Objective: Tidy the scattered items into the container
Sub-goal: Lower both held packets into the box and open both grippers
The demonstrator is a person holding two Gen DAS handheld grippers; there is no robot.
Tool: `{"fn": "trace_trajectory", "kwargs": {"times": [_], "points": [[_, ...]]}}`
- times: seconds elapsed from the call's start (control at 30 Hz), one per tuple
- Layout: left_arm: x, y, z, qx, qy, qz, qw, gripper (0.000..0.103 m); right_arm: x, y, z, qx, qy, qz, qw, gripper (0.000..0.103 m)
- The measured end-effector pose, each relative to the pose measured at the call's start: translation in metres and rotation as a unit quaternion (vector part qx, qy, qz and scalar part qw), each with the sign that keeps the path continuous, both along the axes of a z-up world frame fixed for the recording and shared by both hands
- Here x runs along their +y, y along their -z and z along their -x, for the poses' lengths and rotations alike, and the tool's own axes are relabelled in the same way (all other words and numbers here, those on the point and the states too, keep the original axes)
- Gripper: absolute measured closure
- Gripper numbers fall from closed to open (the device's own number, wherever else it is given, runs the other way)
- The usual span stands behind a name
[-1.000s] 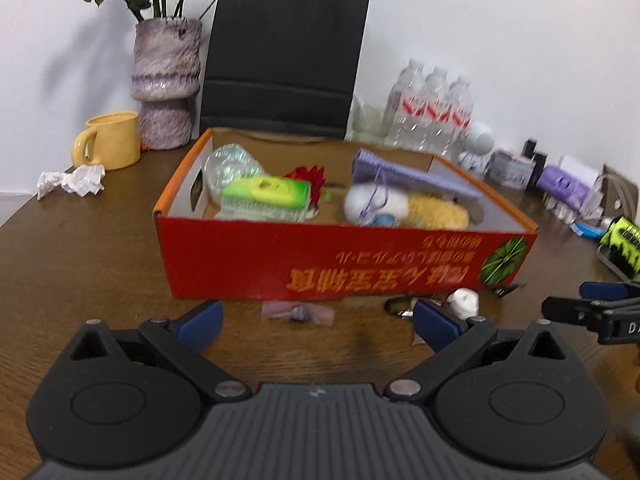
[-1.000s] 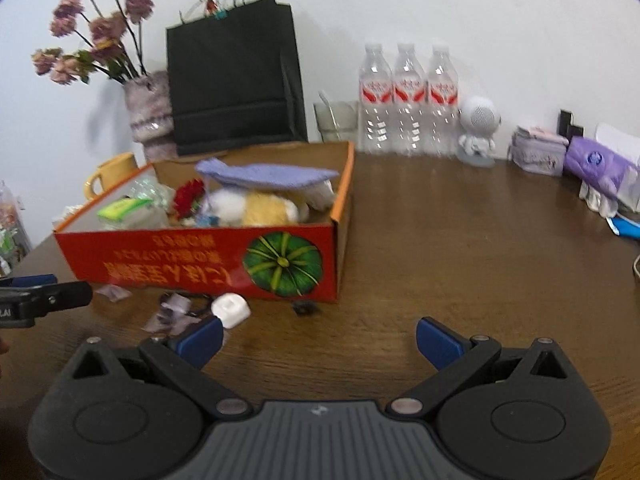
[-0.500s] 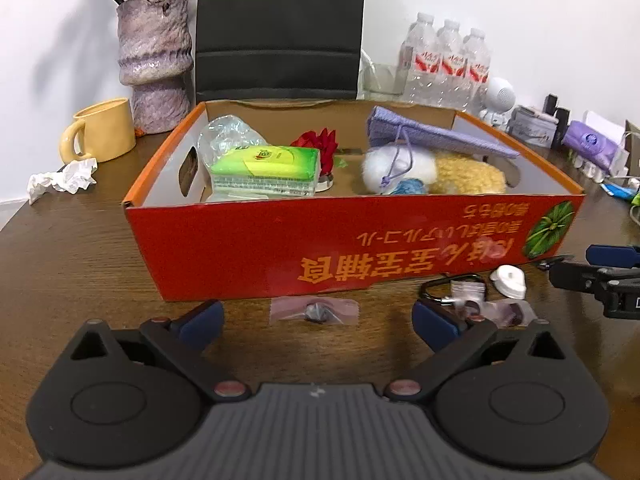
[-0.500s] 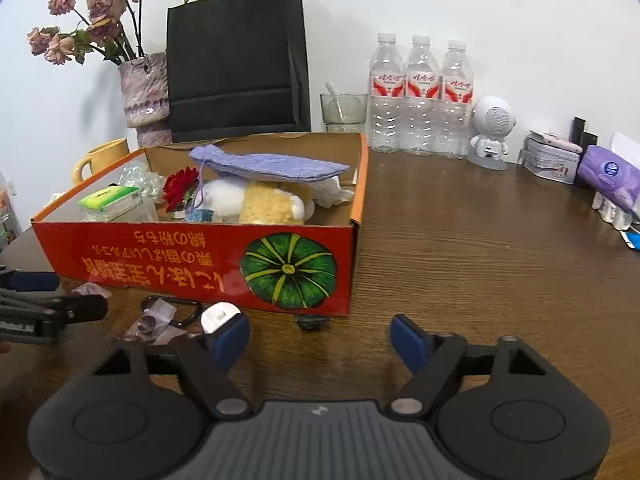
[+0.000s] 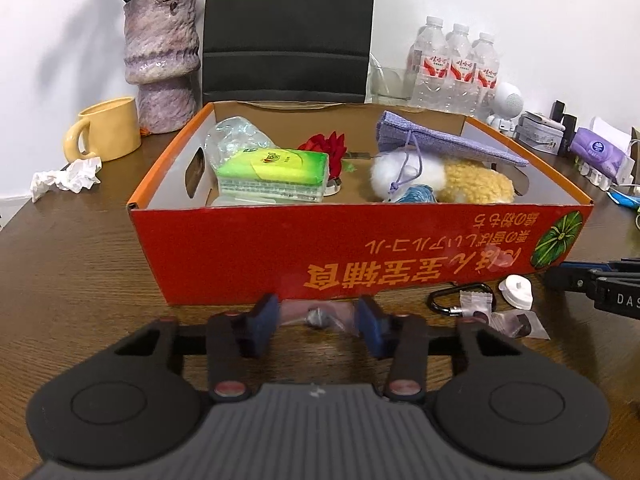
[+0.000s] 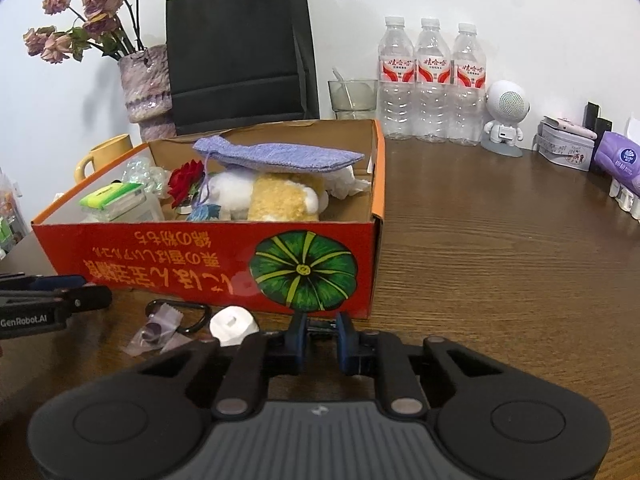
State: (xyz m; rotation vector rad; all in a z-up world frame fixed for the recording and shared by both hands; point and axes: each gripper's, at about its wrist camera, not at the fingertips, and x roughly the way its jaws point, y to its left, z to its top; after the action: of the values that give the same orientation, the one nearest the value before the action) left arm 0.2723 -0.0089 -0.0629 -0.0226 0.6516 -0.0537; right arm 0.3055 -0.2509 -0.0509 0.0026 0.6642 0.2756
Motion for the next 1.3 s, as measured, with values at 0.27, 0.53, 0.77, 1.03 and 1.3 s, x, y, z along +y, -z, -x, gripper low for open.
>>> {"fn": "trace_trajectory", "kwargs": {"times": [0.27, 0.53, 0.77, 1.03, 1.3], "points": [[-0.006, 0.001, 0.009, -0.006, 0.023, -0.003, 0.9997, 0.066, 0.0, 0.0, 0.009, -0.004, -0.001, -0.003, 1.0, 0.088], [-0.007, -0.008, 0.025, -0.029, 0.034, 0.008, 0.999, 0.066, -0.001, -0.007, 0.022, -0.021, -0.005, -0.014, 1.0, 0.088], [-0.007, -0.035, 0.048, -0.075, 0.045, 0.036, 0.9955, 0.066, 0.003, -0.031, 0.043, -0.061, -0.019, -0.034, 0.997, 0.088], [-0.006, -0.095, 0.045, -0.148, 0.06, 0.04, 0.9864, 0.066, 0.025, -0.069, 0.04, -0.093, -0.056, -0.058, 0.992, 0.088], [0.006, -0.102, -0.015, -0.138, 0.031, 0.073, 0.9873, 0.066, 0.069, -0.094, -0.013, -0.101, -0.067, -0.043, 0.992, 0.088]]}}
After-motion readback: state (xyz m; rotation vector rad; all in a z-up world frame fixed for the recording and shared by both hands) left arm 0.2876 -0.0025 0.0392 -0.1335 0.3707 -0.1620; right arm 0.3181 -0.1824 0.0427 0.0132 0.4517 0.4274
